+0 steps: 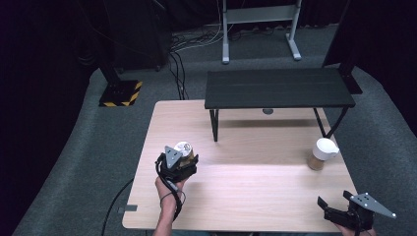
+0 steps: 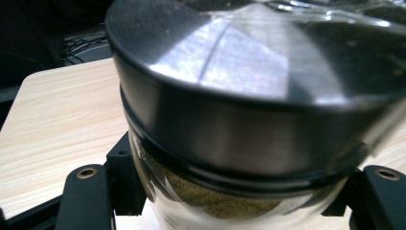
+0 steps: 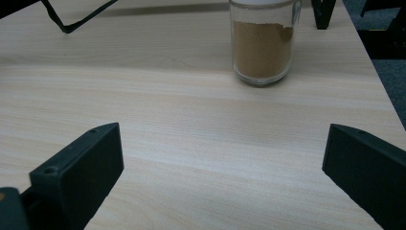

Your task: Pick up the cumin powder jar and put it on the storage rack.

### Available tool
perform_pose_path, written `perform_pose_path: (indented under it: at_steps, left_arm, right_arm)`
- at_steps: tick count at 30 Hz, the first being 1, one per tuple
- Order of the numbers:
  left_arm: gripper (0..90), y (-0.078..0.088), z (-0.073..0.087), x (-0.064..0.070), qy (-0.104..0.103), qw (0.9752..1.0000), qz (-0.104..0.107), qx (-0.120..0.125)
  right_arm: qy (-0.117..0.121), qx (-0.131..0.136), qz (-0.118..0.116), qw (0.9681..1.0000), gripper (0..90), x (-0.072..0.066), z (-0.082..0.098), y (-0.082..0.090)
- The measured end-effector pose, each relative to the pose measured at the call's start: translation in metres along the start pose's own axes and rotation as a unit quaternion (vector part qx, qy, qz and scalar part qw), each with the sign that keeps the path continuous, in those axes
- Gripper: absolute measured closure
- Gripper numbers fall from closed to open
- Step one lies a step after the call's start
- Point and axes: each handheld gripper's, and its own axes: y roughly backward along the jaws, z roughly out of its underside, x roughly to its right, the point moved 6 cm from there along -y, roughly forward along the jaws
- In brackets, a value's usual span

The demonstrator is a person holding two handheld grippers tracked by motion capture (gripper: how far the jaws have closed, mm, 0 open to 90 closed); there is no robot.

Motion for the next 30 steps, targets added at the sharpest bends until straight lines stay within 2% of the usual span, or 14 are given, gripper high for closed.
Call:
perform_pose_path:
  at_steps: [17,23,30]
  left_arm:
    - [30.6,-0.003,-0.016,-0.001,-0.007,0.9999,0.012,0.004]
    - [30.6,-0.004,-0.021,-0.004,-0.001,0.9998,0.019,0.007]
    - [30.6,-0.006,-0.028,-0.004,-0.008,0.9997,0.023,0.005]
  right_arm:
    - [-0.006,-0.004,-0.001,1.0,0.0,0.002,0.001,-0.001]
    - [-0.006,-0.003,-0.001,1.0,0.0,0.003,0.001,0.0]
    - [-0.006,-0.002,-0.001,1.0,0.0,0.003,0.001,0.0]
